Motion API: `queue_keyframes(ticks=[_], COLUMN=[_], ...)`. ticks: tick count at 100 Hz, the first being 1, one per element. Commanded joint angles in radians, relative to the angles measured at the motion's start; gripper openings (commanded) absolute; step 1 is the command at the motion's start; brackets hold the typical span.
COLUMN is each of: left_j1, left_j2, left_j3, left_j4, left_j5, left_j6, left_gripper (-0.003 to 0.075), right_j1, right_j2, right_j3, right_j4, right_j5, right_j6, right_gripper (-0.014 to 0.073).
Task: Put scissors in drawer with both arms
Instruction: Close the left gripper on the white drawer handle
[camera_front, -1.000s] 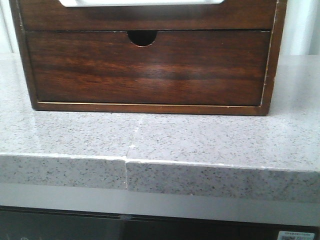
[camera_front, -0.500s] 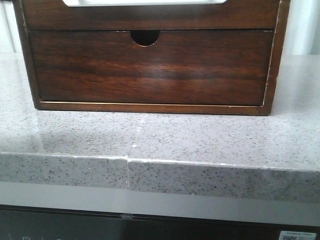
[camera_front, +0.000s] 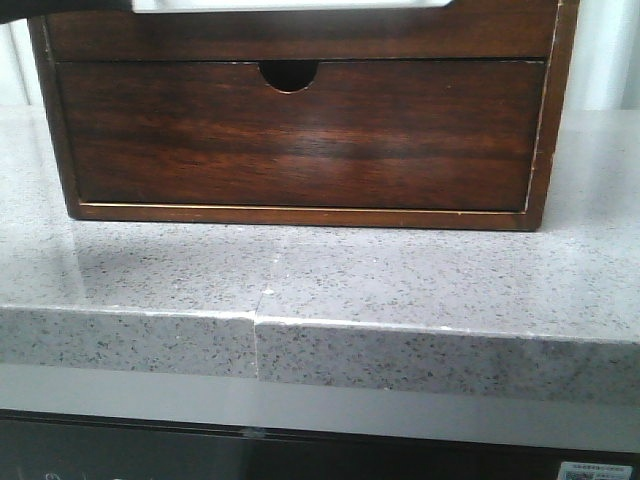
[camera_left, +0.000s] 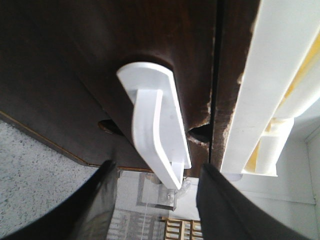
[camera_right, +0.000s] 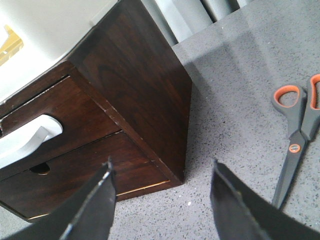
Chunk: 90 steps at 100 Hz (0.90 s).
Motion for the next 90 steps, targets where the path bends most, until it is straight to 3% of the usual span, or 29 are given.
queue_keyframes(ticks=[1, 48, 58, 75, 90], left_j1=[-0.011, -0.119, -0.125, -0.125, -0.125], left_j2=[0.018, 0.178, 0.178, 0.178, 0.175], left_j3=[-0.061, -0.187, -0.187, -0.187, -0.185], left_j4=[-0.081, -0.081, -0.081, -0.079, -0.077], left_j5=[0.065, 0.024, 0.014, -0.016, -0.021], left_j6=[0.007, 0.007, 0.007, 0.014, 0.032], left_gripper=[0.0337, 0.0328, 0.0245, -0.0015, -0.0020], right_j1=[-0.004, -0.004, -0.004, -0.004, -0.004], right_j2=[0.018, 0.018, 0.018, 0.018, 0.018], right_j3=[-0.034, -0.034, -0.034, -0.034, -0.034], right_j4=[0.001, 0.001, -0.003, -0.004, -0.006], right_j5=[-0.064, -0.030, -0.014, -0.011, -0.004], right_j6=[-0.016, -0.016, -0.016, -0.016, -0.016], right_gripper=[0.0375, 0.0374, 0.0374, 0.0374, 0.0374])
